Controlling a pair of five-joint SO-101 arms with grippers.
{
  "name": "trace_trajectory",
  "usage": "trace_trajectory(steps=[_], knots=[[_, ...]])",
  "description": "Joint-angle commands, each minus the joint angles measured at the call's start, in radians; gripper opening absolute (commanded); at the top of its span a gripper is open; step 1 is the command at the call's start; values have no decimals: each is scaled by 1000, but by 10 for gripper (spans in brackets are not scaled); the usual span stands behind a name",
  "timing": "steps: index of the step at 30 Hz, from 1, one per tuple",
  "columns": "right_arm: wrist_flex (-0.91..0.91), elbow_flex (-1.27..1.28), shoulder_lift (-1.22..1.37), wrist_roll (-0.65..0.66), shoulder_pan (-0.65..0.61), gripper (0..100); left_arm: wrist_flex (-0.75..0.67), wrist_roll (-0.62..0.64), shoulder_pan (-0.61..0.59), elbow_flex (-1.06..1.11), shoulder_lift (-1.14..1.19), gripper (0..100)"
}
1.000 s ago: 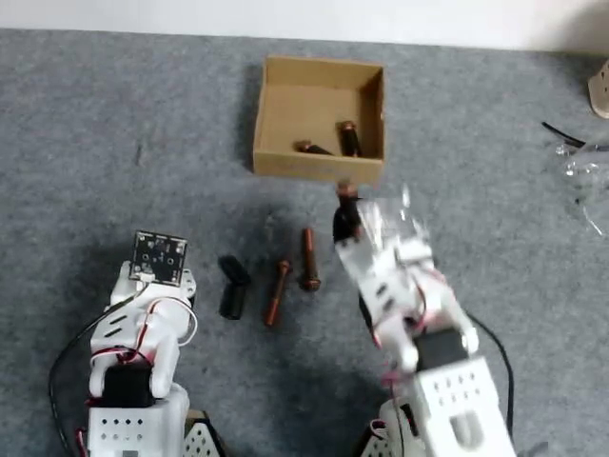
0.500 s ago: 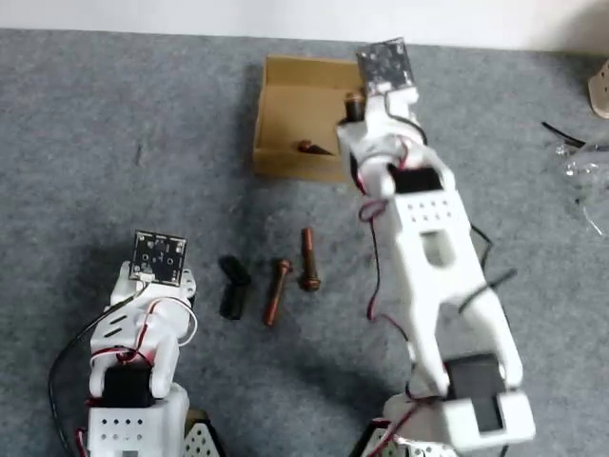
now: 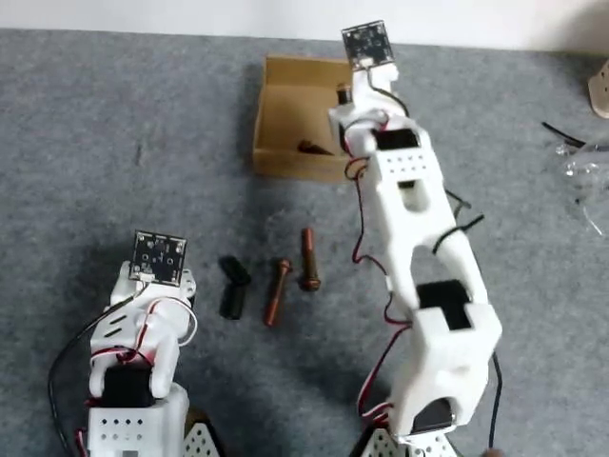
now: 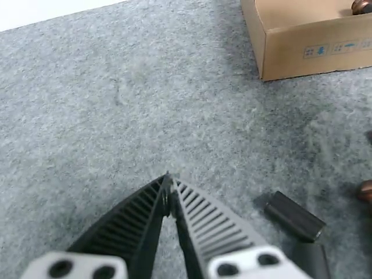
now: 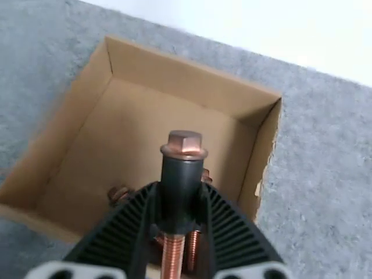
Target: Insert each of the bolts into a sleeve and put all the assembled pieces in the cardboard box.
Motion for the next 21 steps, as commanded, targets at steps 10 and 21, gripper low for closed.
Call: trace_trajectory(steps=[10, 21], knots=[[140, -326, 199, -18, 16, 9, -21, -5, -7, -19, -10, 7], [254, -392, 246, -18, 16, 152, -21, -5, -7, -21, -10, 7]])
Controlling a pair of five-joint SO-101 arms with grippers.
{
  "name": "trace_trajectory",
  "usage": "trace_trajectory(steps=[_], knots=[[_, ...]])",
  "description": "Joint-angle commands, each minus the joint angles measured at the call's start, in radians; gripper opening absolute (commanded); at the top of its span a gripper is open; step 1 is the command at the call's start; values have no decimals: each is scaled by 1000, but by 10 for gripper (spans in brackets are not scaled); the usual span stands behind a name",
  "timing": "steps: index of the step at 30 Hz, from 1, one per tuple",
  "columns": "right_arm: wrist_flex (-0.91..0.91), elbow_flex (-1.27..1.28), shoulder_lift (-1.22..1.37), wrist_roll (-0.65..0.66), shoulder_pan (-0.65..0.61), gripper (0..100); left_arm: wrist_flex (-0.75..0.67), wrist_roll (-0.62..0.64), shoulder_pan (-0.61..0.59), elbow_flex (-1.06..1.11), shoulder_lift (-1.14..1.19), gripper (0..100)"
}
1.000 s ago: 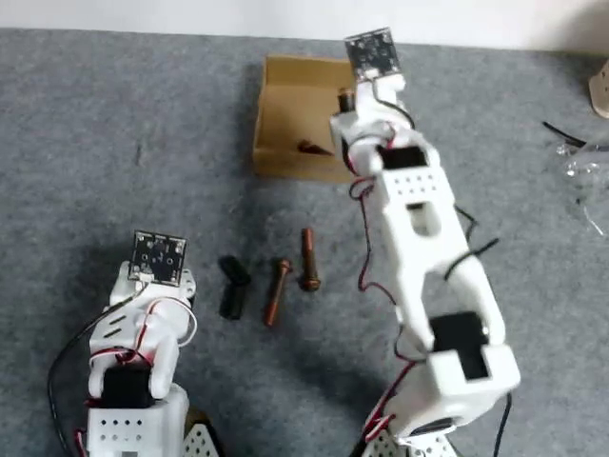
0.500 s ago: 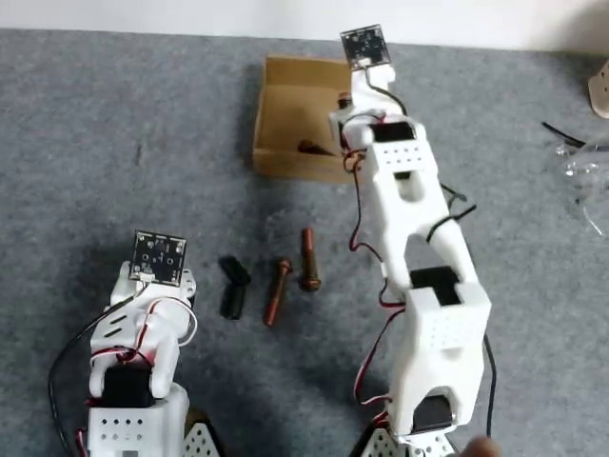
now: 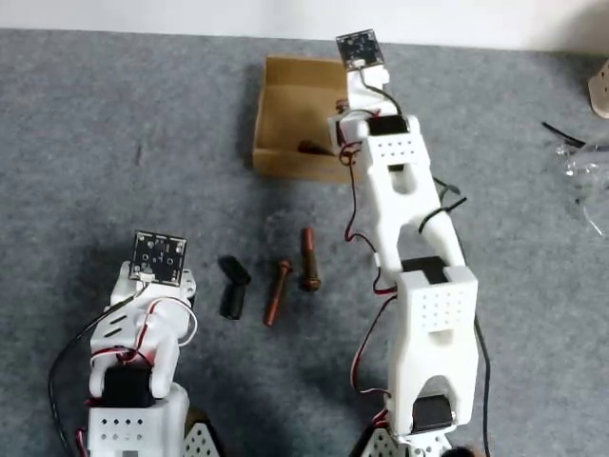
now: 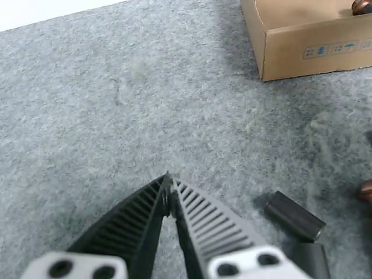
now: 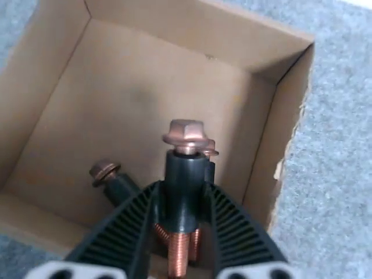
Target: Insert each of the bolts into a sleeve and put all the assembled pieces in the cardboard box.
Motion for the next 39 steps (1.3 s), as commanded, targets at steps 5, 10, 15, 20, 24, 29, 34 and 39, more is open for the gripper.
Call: trace_trajectory(steps=[5, 10, 15, 20, 24, 29, 34, 39], knots=[[54, -62, -33, -12, 12, 268, -21, -6, -7, -21, -10, 7], [117, -82, -51, -12, 10, 267, -21, -6, -7, -21, -10, 7], [252, -170, -117, -14, 10, 267, -21, -6, -7, -21, -10, 7], [389, -239, -180, -14, 4, 267, -21, -6, -7, -21, -10, 7], [510, -277, -223, -14, -7, 267, -21, -6, -7, -21, -10, 7], [639, -335, -305, -64, -24, 267, -21, -6, -7, -19, -10, 7], [779, -386, -397, -175, -70, 267, -21, -6, -7, -18, -10, 8], [912, -371, -512, -367, -142, 267, -21, -6, -10, -18, -10, 8]])
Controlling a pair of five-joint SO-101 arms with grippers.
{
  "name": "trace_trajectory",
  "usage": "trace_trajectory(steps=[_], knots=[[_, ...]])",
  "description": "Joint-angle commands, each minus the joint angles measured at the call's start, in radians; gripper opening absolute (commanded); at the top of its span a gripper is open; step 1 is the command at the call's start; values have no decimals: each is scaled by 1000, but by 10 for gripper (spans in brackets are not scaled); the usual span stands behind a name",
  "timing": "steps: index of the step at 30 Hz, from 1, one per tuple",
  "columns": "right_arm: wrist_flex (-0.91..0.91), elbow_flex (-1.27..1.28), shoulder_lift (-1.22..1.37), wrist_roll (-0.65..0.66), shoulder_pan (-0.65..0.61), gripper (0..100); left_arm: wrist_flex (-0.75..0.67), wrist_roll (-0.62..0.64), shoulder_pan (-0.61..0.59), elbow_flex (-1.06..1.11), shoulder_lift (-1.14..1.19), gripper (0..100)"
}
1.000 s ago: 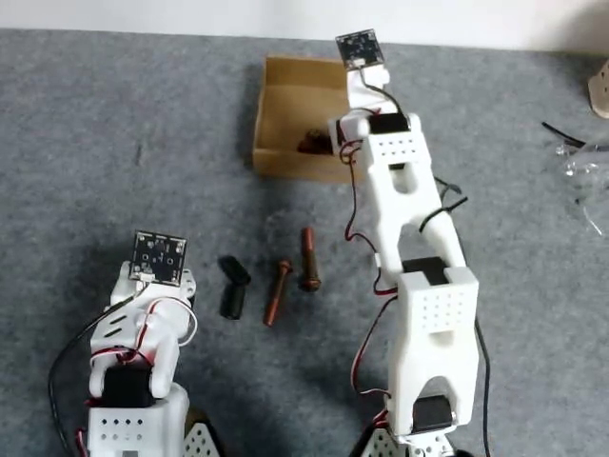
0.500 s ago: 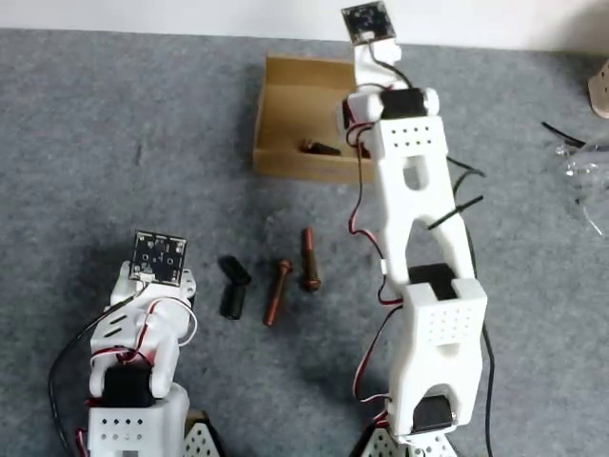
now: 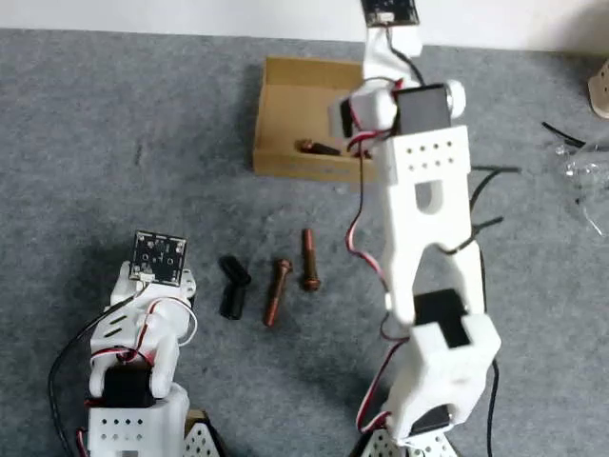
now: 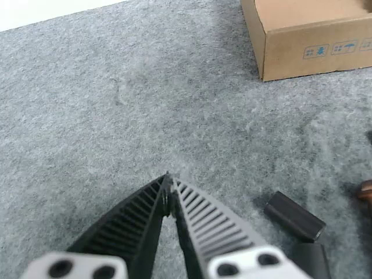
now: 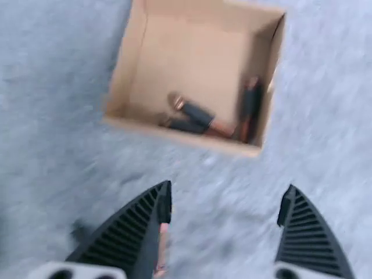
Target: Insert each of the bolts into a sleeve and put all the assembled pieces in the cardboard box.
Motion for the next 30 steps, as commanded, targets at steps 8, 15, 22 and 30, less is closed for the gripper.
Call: trace_trajectory(steps=[8, 15, 22, 30], knots=[[74, 228, -243, -146, -159, 267, -21, -6, -7, -18, -10, 7], [70, 476, -420, -189, -222, 267, -23, -6, -7, -16, -10, 8], [41, 667, -684, -190, -222, 267, -23, -6, -7, -16, -10, 8], [-341, 1363, -1070, -190, -262, 267, -23, -6, -7, -16, -10, 8]])
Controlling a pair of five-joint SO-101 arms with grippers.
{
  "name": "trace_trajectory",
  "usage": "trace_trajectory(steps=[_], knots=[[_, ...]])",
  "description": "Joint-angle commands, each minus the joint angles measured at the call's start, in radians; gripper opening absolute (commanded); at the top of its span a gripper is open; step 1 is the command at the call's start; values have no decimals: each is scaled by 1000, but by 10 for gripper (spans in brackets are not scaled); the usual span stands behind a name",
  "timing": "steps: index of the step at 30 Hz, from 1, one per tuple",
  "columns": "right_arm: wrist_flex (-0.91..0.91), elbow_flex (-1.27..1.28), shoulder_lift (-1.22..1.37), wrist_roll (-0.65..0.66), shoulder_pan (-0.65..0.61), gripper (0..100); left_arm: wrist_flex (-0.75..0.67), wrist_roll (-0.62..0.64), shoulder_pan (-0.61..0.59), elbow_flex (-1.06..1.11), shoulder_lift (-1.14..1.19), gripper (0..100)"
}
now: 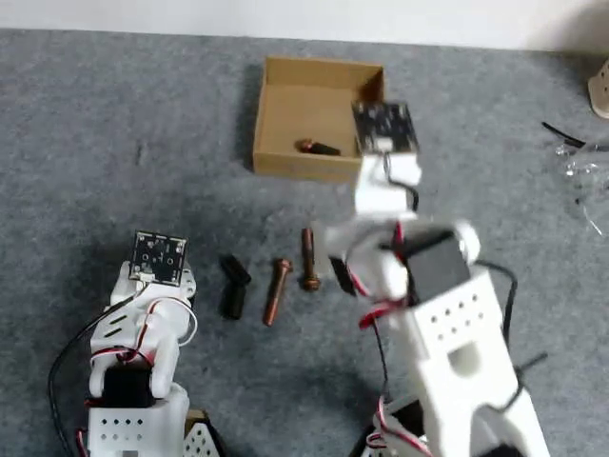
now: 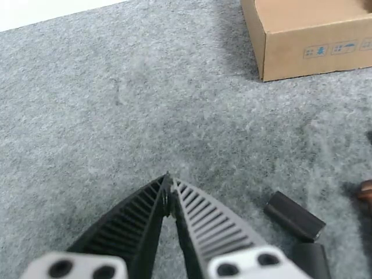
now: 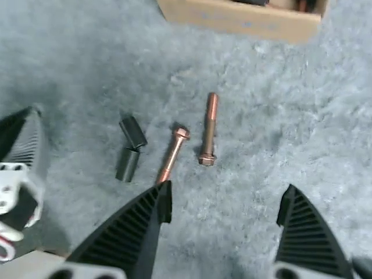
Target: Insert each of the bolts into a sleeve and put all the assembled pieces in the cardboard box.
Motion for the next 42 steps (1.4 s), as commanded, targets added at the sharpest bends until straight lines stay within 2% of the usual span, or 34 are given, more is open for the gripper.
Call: trace_trajectory(steps=[1, 4, 6, 9, 15, 19, 24, 29, 35, 37, 40, 42], knots=[[-240, 340, -217, -8, -50, 267, -23, -6, -7, -16, -10, 8], [-418, 579, -369, -8, -88, 267, -23, -6, -7, -16, -10, 8], [-461, 700, -430, -8, -133, 267, -23, -6, -7, -16, -10, 8], [-437, 700, -444, -8, -179, 267, -23, -6, -7, -16, -10, 8], [-429, 668, -423, -12, -183, 267, -23, -6, -8, -16, -10, 8], [-427, 625, -260, -17, -183, 267, -23, -6, -10, -18, -10, 7], [-384, 409, 13, -106, -191, 267, -23, -6, -13, -18, -10, 7], [-352, 252, 194, -158, -275, 267, -23, -6, -13, -18, -10, 7], [-358, 239, 355, -163, -401, 267, -23, -6, -15, -21, -10, 7], [-360, 231, 403, -172, -404, 267, -23, -5, -15, -22, -10, 7], [-401, 231, 478, -276, -389, 267, -21, -3, -16, -25, -10, 7], [-432, 231, 530, -299, -383, 267, -21, 3, -33, -27, -10, 7]])
